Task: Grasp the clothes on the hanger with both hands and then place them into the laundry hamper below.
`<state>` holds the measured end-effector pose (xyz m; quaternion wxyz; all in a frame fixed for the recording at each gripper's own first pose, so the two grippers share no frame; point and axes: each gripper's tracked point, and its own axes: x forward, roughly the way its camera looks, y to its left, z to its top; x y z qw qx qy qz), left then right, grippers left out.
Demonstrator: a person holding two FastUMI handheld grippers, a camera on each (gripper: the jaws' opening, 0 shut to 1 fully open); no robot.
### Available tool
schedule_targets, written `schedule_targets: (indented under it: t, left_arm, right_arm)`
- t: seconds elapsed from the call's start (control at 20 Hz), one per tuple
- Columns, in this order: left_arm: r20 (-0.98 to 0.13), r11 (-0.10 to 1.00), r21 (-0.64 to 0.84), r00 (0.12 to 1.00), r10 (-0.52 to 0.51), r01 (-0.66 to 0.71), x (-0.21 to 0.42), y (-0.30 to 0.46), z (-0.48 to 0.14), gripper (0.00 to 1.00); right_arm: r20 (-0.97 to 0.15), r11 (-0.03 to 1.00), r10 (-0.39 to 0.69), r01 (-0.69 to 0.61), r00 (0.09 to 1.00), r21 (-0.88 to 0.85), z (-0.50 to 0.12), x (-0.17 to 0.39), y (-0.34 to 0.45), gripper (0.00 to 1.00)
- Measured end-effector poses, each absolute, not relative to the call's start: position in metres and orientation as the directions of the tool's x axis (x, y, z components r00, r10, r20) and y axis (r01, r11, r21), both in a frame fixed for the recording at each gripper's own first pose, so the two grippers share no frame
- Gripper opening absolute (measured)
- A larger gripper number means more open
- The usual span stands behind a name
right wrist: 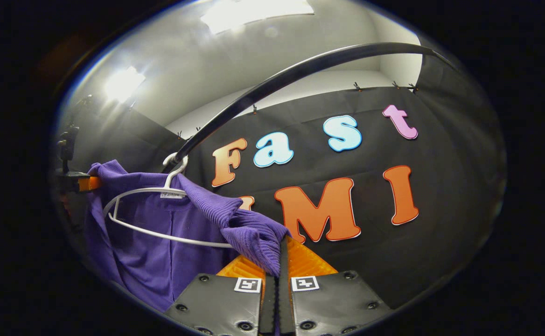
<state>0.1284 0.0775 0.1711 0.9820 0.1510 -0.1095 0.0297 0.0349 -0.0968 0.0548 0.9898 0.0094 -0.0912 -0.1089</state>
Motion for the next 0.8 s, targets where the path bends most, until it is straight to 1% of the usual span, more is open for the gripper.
schedule_targets:
  t: [0.1, 0.25, 0.3, 0.4, 0.45, 0.5, 0.6, 0.65, 0.7, 0.75, 0.8]
  left_arm:
    - [0.183, 0.953, 0.303, 0.983, -0.034, -0.024, 0.151, 0.083, 0.167, 0.04]
    - [0.094, 0.949, 0.3, 0.988, -0.126, 0.092, 0.17, 0.094, 0.133, 0.02]
    - [0.075, 0.958, 0.258, 0.986, -0.15, 0.127, 0.176, 0.097, 0.119, 0.04]
    - [0.048, 0.979, 0.106, 0.983, -0.179, 0.173, 0.183, 0.1, 0.091, 0.05]
    - [0.054, 0.983, 0.04, 0.982, -0.179, 0.177, 0.185, 0.101, 0.082, 0.04]
    - [0.065, 0.985, 0.0, 0.983, -0.173, 0.174, 0.185, 0.101, 0.073, 0.05]
    - [0.048, 0.989, -0.006, 0.988, -0.147, 0.147, 0.186, 0.103, 0.049, 0.04]
    - [0.028, 0.99, -0.021, 0.99, -0.139, 0.14, 0.189, 0.104, 0.036, 0.01]
    - [0.006, 0.988, -0.062, 0.99, -0.143, 0.143, 0.192, 0.1, 0.025, 0.04]
    - [-0.018, 0.989, -0.08, 0.992, -0.129, 0.127, 0.192, 0.098, 0.013, 0.04]
    - [-0.03, 0.99, -0.069, 0.991, -0.129, 0.127, 0.189, 0.095, 0.003, 0.04]
  right_arm:
    - [0.186, 0.977, -0.215, 0.211, 0.959, 0.042, 0.058, 0.036, -0.097, 0.1]
    - [0.191, 0.98, -0.198, 0.195, 0.961, 0.033, 0.062, 0.033, -0.094, 0.1]
    - [0.192, 0.981, -0.194, 0.192, 0.962, 0.033, 0.062, 0.033, -0.094, 0.1]
    - [0.195, 0.981, -0.195, 0.192, 0.961, 0.031, 0.062, 0.034, -0.094, 0.1]
    - [0.198, 0.98, -0.197, 0.195, 0.96, 0.029, 0.063, 0.035, -0.094, 0.1]
    - [0.203, 0.981, -0.196, 0.195, 0.959, 0.025, 0.066, 0.033, -0.093, 0.1]
    - [0.207, 0.982, -0.187, 0.188, 0.96, 0.017, 0.069, 0.032, -0.088, 0.1]
    - [0.201, 0.984, -0.179, 0.179, 0.963, 0.016, 0.069, 0.033, -0.084, 0.1]
    - [0.2, 0.984, -0.178, 0.179, 0.963, 0.016, 0.07, 0.034, -0.085, 0.1]
    - [0.205, 0.982, -0.187, 0.189, 0.961, 0.012, 0.072, 0.035, -0.088, 0.1]
    - [0.216, 0.979, -0.198, 0.201, 0.956, 0.006, 0.075, 0.038, -0.093, 0.1]
